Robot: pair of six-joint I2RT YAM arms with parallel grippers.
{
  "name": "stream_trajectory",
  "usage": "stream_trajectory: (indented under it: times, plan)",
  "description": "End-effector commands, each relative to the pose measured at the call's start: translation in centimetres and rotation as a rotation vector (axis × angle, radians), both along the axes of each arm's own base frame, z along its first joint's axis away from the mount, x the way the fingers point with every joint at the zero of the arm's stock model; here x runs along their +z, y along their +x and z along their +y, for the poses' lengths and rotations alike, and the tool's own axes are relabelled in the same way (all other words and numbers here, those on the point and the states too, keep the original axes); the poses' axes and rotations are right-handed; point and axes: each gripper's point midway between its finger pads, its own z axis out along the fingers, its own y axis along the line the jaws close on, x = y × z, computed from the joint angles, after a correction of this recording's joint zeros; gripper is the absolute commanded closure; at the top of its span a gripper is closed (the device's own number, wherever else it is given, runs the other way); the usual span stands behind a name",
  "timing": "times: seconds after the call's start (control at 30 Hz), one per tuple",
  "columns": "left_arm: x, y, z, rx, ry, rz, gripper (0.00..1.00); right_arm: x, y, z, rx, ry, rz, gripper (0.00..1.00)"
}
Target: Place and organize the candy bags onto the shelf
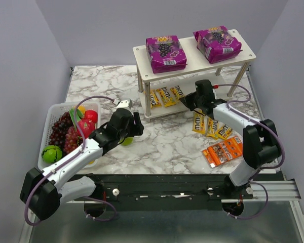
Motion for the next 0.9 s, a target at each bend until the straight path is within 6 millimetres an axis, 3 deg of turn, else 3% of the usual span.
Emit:
stream_trajectory:
  times: [0.0, 0.4, 0.5, 0.63, 0.73, 0.87]
  plan:
    - [-0.2, 0.6, 1.3, 0.047, 0.027, 0.001, 0.29, 0.5, 2.5, -1.3, -0.089, 0.002, -0.023, 0.99]
    - [-0.7, 1.7, 1.8, 0.055, 0.035, 0.031, 0.29, -2.8, 4.0, -1.2, -0.077, -0.019, 0.051, 0.97]
    - [-0.7, 1.8, 1.9, 0.056, 0.037, 0.031, 0.29, -3.0, 4.1, -0.9, -0.062, -0.016, 0.056, 0.86]
    - [-1.0, 1.9, 2.0, 0.059, 0.036, 0.039, 0.29, -2.8, 3.9, -0.7, -0.042, -0.013, 0.055, 0.63]
    - [-1.1, 1.9, 2.1, 0.061, 0.035, 0.040, 0.29, -2.0, 3.6, -0.8, -0.038, -0.009, 0.041, 0.54]
    - [-1.1, 1.9, 2.3, 0.068, 0.030, 0.039, 0.29, -1.2, 2.5, -1.1, -0.031, -0.015, 0.035, 0.54]
